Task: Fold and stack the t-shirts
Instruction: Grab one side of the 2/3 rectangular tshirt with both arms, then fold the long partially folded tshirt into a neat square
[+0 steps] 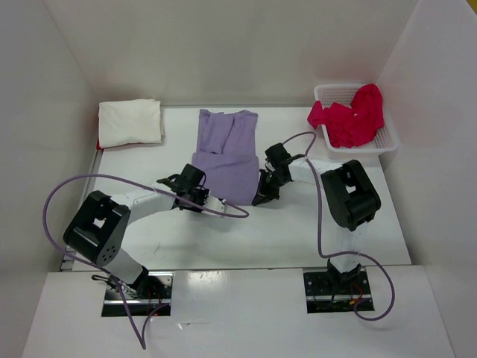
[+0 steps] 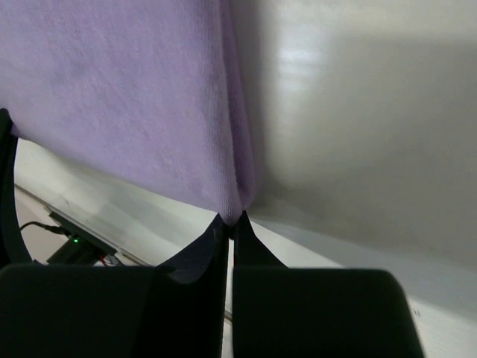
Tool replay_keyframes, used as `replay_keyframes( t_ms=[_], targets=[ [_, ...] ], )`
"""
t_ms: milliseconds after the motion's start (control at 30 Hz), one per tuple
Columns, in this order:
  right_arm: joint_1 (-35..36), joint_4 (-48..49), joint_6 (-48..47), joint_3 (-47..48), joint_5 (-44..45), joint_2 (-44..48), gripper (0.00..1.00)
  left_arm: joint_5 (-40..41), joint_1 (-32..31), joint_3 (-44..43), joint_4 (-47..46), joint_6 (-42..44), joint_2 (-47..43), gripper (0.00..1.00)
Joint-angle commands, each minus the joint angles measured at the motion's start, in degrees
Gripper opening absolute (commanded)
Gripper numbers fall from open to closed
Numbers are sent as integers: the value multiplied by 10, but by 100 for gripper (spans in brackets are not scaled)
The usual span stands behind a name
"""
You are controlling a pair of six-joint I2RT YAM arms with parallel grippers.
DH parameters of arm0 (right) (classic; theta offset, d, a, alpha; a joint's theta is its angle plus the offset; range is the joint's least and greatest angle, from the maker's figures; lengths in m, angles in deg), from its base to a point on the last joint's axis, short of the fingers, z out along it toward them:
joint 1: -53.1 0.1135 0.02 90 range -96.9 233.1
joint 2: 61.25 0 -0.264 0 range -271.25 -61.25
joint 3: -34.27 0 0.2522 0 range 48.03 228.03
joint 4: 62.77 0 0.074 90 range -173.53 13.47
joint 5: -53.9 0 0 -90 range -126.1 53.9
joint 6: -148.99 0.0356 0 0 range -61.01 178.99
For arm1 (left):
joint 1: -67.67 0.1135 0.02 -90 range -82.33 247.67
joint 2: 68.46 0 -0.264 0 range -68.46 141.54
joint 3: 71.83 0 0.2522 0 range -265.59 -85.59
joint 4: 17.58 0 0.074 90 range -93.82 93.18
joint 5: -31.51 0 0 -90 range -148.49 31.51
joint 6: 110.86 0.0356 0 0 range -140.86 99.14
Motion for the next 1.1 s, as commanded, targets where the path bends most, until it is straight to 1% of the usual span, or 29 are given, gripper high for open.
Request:
replay_keyframes(
  t_ms=[0, 67, 100, 167, 200, 233, 267, 300, 333, 367, 400, 433, 467, 500, 533, 567, 633, 700, 767, 833, 867, 900, 967, 1000, 1067],
  targets=[
    [-3, -21, -10, -30, 25, 59, 0, 6, -35, -4, 83, -43, -40, 0],
    [3, -41, -10, -57, 30, 106, 0, 17, -56, 4, 106, -60, -66, 0],
    [16, -48, -10, -68, 30, 122, 0, 22, -80, 5, 136, -79, -73, 0],
    [30, -69, 4, -100, 30, 174, 0, 29, -101, 5, 172, -102, -93, 0],
    [40, -76, 11, -110, 30, 190, 0, 29, -113, 5, 208, -128, -100, 0],
    [63, -82, 28, -128, 30, 207, 0, 29, -135, -2, 229, -141, -113, 0],
    [78, -95, 38, -137, 30, 240, 0, 23, -146, -2, 272, -154, -120, 0],
    [93, -100, 48, -144, 30, 256, 0, 23, -158, -9, 294, -165, -128, 0],
    [125, -107, 72, -157, 30, 271, 0, 10, -181, -17, 316, -185, -143, 0],
    [141, -113, 84, -163, 25, 300, 0, 3, -191, -24, 338, -191, -150, 0],
    [156, -127, 97, -163, 25, 315, 0, -5, -200, -31, 380, -212, -159, 0],
    [170, -136, 109, -170, 25, 330, 0, -4, -207, -38, 390, -212, -175, 0],
    [193, -145, 132, -170, 25, 345, 0, -18, -212, -51, 444, -199, -181, 0],
    [202, -166, 143, -170, 25, 377, 0, -33, -212, -83, 469, -190, -181, 0],
    [209, -175, 156, -170, 20, 396, 0, -58, -212, -102, 488, -190, -196, 0],
    [216, -182, 179, -170, 10, 434, 0, -68, -212, -120, 514, -196, -196, 0],
    [216, -190, 201, -170, 0, 471, 0, -87, -212, -173, 532, -203, -203, 0],
    [216, -190, 225, -164, -5, 509, 0, -106, -212, -198, 538, -220, -210, 0],
    [210, -190, 220, -157, -10, 515, 0, -120, -187, -210, 525, -234, -204, 0],
    [189, -195, 200, -150, -23, 499, 0, -125, -160, -224, 499, -241, -186, 0],
    [175, -195, 187, -150, -31, 490, 0, -126, -143, -247, 490, -247, -174, 0],
    [141, -195, 156, -145, -46, 482, 0, -126, -97, -262, 479, -254, -146, 0],
    [103, -195, 121, -140, -63, 451, 0, -126, -44, -294, 447, -262, -115, 0],
    [62, -195, 79, -123, -81, 422, 0, -131, -2, -323, 436, -270, -84, 0],
    [32, -201, 39, -107, -94, 387, 0, -131, 23, -345, 402, -275, -59, 0]
  ],
)
